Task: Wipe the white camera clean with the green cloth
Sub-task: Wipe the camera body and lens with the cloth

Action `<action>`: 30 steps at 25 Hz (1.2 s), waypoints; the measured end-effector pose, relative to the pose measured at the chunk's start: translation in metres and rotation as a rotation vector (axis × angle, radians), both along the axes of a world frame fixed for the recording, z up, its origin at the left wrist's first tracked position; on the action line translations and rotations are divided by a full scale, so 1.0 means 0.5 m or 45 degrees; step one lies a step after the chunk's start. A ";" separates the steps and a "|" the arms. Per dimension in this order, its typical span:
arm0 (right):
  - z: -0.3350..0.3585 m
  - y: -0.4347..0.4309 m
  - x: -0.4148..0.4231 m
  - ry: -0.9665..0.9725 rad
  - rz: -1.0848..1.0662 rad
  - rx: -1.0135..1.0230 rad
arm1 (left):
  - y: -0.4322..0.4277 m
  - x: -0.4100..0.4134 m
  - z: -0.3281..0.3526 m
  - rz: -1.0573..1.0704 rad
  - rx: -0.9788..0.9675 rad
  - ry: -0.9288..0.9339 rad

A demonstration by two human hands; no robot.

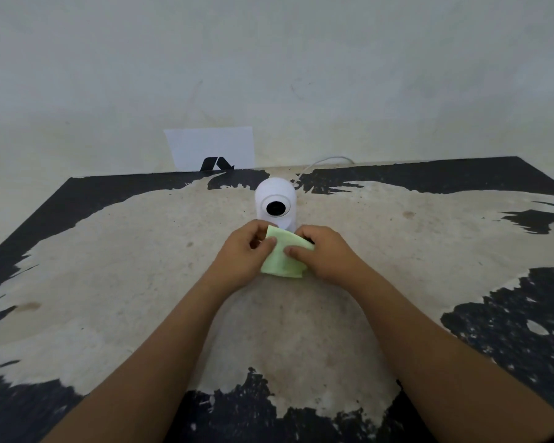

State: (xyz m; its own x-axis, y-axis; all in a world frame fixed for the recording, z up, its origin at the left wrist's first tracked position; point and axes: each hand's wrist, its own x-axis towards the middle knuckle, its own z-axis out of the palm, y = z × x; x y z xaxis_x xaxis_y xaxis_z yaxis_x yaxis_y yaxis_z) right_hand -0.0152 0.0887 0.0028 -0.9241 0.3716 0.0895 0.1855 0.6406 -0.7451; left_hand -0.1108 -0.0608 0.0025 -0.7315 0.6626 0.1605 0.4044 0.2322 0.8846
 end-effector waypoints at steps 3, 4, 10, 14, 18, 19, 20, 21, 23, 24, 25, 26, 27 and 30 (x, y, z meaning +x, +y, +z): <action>-0.010 0.010 -0.013 -0.027 -0.066 0.138 | 0.001 -0.043 0.037 0.171 0.149 -0.081; -0.013 0.012 -0.021 -0.060 -0.067 0.178 | 0.007 -0.062 0.049 0.230 0.180 -0.107; -0.027 0.010 -0.066 -0.146 -0.269 0.336 | 0.073 -0.103 0.083 0.155 0.159 -0.474; -0.034 0.009 -0.077 -0.102 -0.402 0.292 | 0.074 -0.113 0.072 0.154 0.185 -0.557; -0.038 -0.018 -0.103 -0.093 -0.420 0.306 | 0.073 -0.108 0.066 0.159 0.194 -0.503; -0.037 -0.027 -0.112 -0.071 -0.465 0.263 | 0.074 -0.106 0.065 0.163 0.203 -0.479; -0.036 -0.035 -0.118 -0.052 -0.519 0.223 | 0.074 -0.104 0.066 0.172 0.213 -0.463; -0.036 -0.040 -0.122 -0.040 -0.559 0.207 | 0.074 -0.103 0.067 0.179 0.219 -0.447; -0.035 -0.040 -0.123 -0.054 -0.571 0.249 | 0.073 -0.106 0.067 0.176 0.213 -0.422; -0.032 -0.035 -0.120 -0.075 -0.543 0.283 | 0.073 -0.107 0.067 0.170 0.204 -0.415; -0.031 -0.026 -0.116 -0.098 -0.497 0.307 | 0.072 -0.107 0.065 0.168 0.193 -0.412; -0.029 -0.015 -0.111 -0.117 -0.442 0.325 | 0.073 -0.107 0.065 0.167 0.190 -0.413; -0.027 -0.002 -0.105 -0.140 -0.382 0.335 | 0.073 -0.107 0.064 0.168 0.194 -0.423; -0.013 0.042 -0.091 -0.180 -0.216 0.274 | 0.075 -0.105 0.063 0.158 0.224 -0.480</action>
